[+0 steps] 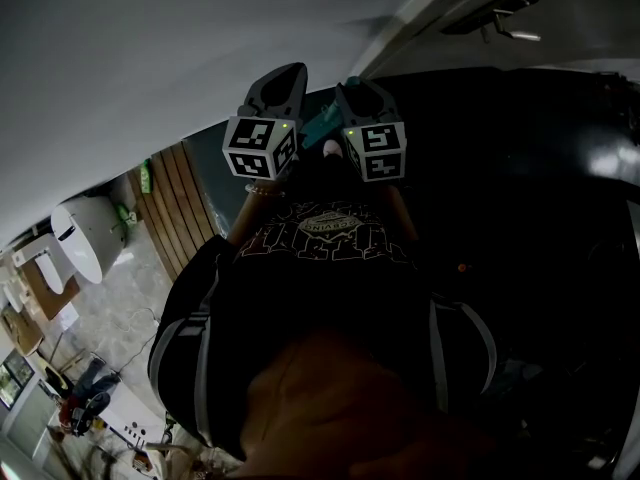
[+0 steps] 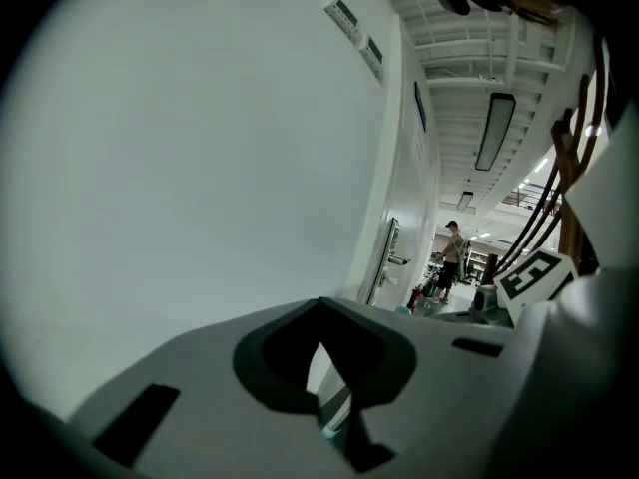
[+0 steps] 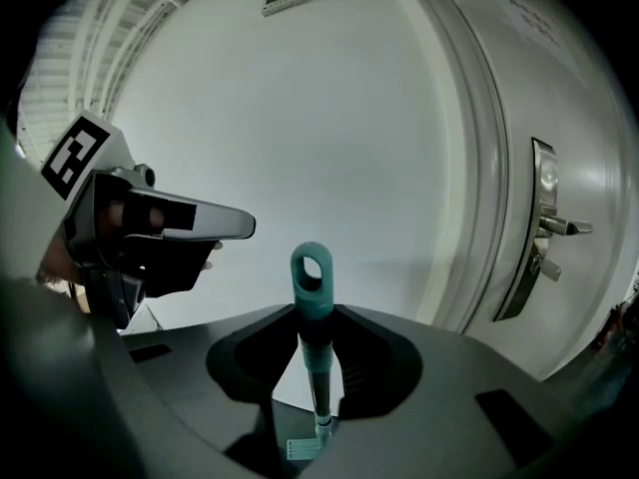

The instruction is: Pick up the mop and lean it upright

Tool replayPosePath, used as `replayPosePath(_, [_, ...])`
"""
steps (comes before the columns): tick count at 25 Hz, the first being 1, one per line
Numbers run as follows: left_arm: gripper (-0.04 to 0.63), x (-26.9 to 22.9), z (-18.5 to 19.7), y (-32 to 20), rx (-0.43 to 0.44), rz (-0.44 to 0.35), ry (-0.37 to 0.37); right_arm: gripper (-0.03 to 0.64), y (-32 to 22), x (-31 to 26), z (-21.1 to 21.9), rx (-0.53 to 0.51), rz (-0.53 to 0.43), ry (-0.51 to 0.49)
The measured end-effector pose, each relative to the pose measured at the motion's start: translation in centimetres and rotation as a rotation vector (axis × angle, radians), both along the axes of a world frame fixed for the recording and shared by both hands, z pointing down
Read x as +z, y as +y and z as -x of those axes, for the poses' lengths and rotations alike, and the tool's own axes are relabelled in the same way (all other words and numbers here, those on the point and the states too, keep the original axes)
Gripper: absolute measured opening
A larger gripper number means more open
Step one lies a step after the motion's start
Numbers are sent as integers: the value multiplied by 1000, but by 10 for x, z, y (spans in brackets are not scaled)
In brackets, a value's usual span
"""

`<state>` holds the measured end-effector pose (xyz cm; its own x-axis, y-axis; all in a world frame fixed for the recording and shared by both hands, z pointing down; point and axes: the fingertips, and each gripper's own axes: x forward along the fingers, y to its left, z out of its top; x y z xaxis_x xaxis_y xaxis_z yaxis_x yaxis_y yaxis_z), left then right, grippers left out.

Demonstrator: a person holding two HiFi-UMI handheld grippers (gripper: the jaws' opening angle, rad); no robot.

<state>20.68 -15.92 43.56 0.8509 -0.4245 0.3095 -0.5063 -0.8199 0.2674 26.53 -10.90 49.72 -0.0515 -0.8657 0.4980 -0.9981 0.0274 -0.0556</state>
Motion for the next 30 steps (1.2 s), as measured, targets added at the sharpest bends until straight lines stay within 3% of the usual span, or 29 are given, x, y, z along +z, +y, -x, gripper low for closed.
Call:
replayPosePath(26, [38,-13,-8,13,27,-36,13,120,14,-82,-4,-33,-118,-22])
replayPosePath(30, [38,-22,-5,12,18,-79,30,120,15,-85,-1,-43,-118,-22])
